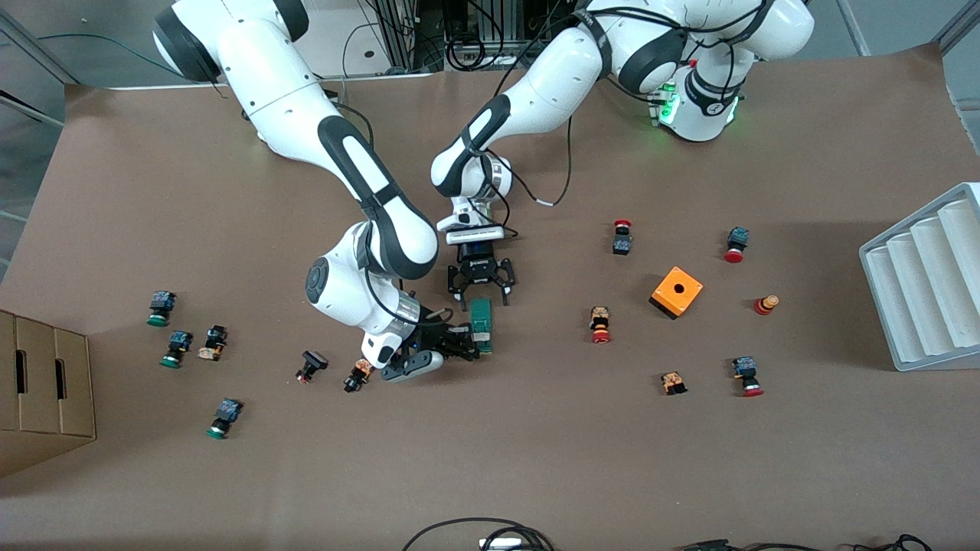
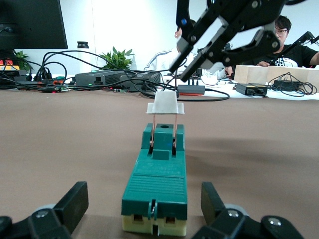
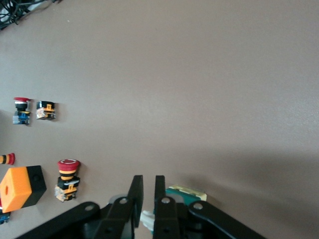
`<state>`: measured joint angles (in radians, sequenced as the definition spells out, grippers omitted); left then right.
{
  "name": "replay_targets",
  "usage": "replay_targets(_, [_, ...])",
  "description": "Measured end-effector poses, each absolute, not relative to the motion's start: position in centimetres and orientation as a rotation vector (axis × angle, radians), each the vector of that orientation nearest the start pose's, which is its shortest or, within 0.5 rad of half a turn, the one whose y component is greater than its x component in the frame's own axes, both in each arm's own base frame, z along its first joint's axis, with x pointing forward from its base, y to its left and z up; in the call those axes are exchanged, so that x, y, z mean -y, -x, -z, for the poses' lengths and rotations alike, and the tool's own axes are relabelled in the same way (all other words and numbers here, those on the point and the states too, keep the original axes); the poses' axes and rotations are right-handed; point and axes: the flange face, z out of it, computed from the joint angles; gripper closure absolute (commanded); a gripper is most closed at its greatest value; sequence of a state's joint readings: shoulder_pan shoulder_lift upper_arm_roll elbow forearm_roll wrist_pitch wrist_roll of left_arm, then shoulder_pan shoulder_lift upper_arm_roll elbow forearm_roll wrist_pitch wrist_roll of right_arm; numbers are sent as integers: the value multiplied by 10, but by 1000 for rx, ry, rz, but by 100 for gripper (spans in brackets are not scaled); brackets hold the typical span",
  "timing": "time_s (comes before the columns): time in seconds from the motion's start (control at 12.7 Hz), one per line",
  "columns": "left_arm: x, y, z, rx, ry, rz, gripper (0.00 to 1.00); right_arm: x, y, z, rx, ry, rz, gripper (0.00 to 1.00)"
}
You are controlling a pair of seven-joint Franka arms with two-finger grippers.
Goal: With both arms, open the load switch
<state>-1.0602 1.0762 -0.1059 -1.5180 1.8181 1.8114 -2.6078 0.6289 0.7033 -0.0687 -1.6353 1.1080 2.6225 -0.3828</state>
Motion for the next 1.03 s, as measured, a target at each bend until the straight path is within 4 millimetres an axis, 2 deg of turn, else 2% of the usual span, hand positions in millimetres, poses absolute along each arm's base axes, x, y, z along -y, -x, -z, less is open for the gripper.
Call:
replay_targets(0.32, [571,-342,-37,179,2348,1989,0,-366,-605,-217,70,2491,250,89])
replay_targets(1.03, [571,-342,-37,179,2348,1989,0,-371,-601,-208,74,2502,248,90])
